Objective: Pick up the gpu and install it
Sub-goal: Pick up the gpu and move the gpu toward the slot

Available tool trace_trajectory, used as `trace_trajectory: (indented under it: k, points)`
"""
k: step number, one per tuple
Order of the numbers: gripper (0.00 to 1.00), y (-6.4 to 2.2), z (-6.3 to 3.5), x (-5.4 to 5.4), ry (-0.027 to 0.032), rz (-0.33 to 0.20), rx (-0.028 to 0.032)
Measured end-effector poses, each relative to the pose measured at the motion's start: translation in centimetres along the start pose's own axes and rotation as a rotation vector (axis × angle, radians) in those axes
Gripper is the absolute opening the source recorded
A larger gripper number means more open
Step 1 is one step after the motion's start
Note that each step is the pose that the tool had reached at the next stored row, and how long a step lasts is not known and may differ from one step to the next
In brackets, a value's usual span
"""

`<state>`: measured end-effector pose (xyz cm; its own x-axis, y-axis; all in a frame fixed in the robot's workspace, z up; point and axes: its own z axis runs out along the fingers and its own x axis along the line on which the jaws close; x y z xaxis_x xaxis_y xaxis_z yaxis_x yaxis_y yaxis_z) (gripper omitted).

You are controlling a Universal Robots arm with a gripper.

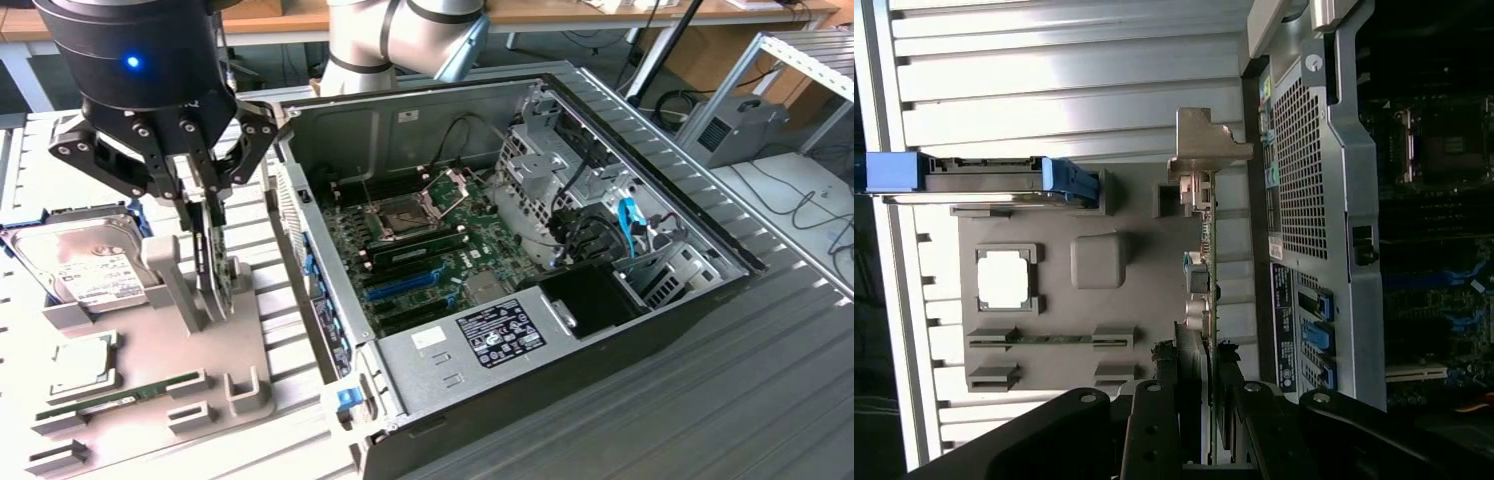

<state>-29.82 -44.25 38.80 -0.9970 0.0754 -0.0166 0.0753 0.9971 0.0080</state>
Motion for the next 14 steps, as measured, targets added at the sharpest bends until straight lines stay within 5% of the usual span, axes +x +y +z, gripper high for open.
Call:
trace_trajectory:
  k: [14]
  points:
    - [0.26, 0.01, -0.81, -0.01, 0.0000, 0.000, 0.0000]
